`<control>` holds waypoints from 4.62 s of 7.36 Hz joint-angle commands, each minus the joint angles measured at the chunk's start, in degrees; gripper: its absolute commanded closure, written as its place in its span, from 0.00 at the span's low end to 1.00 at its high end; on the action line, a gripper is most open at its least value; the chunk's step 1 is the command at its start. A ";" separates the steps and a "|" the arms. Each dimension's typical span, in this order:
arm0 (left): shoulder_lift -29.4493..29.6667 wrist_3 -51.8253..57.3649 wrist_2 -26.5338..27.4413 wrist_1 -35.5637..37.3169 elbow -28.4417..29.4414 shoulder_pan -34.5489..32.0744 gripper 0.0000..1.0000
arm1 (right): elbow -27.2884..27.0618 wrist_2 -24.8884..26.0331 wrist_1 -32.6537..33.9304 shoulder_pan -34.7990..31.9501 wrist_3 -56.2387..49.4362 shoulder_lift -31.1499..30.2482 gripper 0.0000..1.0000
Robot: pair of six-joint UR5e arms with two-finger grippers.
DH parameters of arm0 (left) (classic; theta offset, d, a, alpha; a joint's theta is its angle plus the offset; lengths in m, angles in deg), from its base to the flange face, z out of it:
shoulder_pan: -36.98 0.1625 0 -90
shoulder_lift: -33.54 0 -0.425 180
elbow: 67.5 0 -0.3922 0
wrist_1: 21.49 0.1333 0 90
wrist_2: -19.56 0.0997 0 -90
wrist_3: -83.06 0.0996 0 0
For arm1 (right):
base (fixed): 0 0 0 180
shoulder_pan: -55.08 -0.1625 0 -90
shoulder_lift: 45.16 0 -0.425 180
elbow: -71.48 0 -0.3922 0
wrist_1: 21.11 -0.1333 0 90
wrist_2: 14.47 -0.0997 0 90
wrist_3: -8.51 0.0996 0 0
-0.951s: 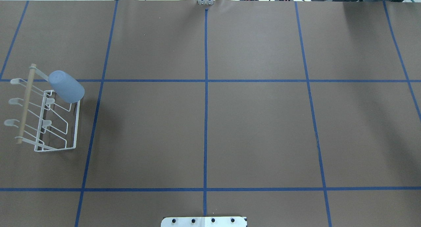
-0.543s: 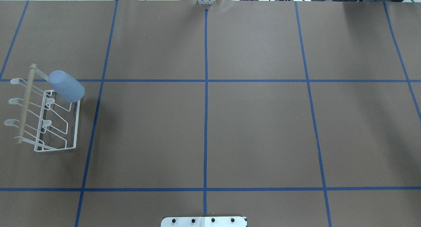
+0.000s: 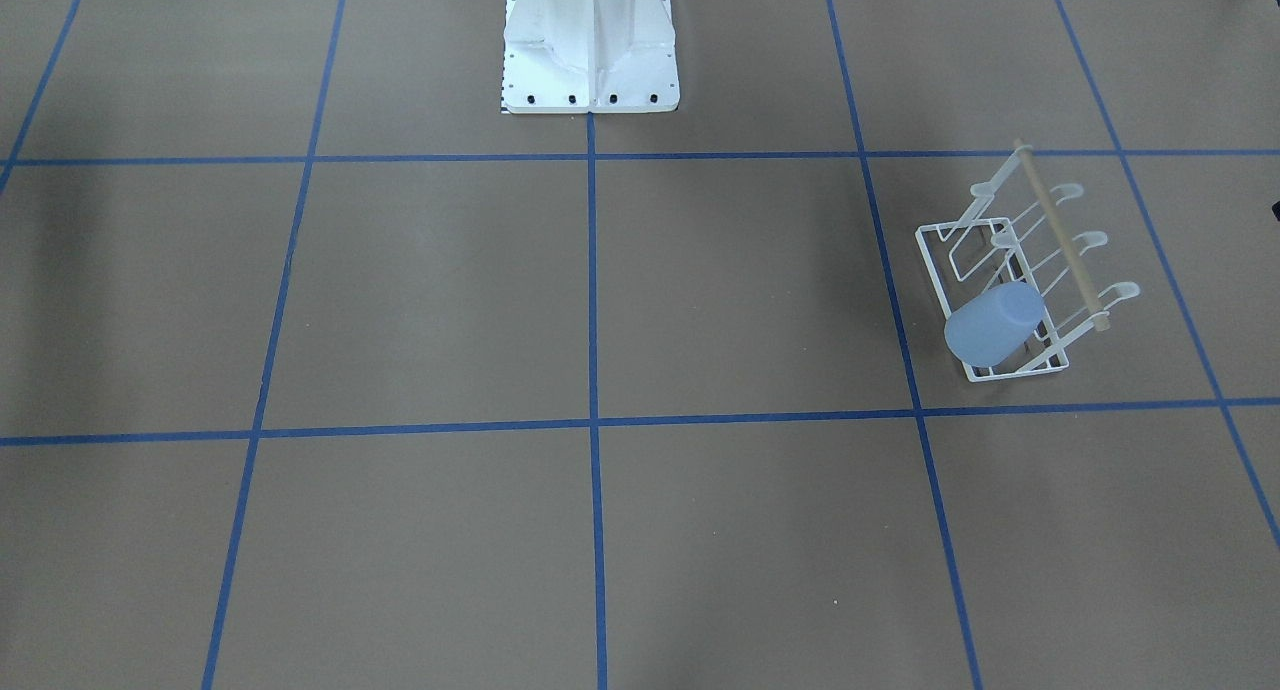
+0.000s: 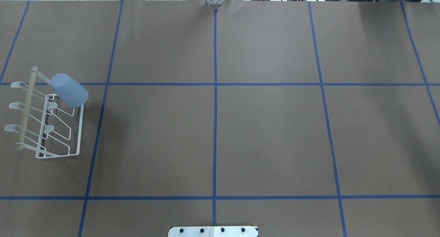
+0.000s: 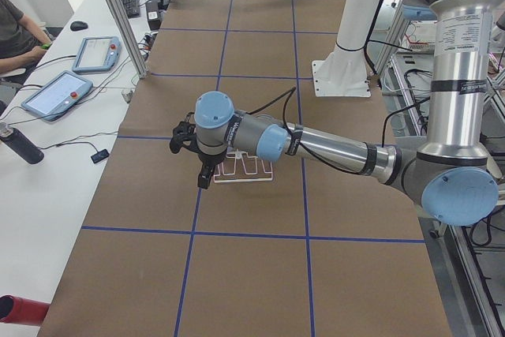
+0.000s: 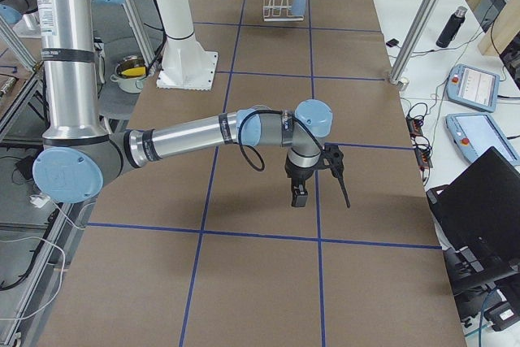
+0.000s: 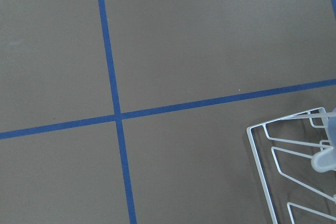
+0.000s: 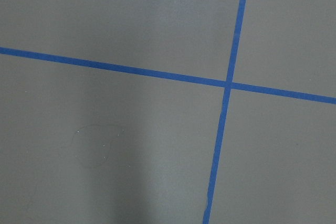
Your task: Hang cup on cup holder
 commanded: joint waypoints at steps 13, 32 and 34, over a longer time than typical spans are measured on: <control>-3.83 0.55 1.89 1.76 2.07 -0.06 0.02 | 3.14 1.48 -9.16 0.35 0.16 -4.84 0.00; -4.89 0.11 3.73 2.20 4.18 -1.03 0.02 | 3.84 -1.33 -10.92 0.53 2.62 -4.84 0.00; -4.62 0.82 10.31 2.20 4.09 -0.86 0.02 | 3.84 -1.15 -10.92 0.53 2.53 -4.84 0.00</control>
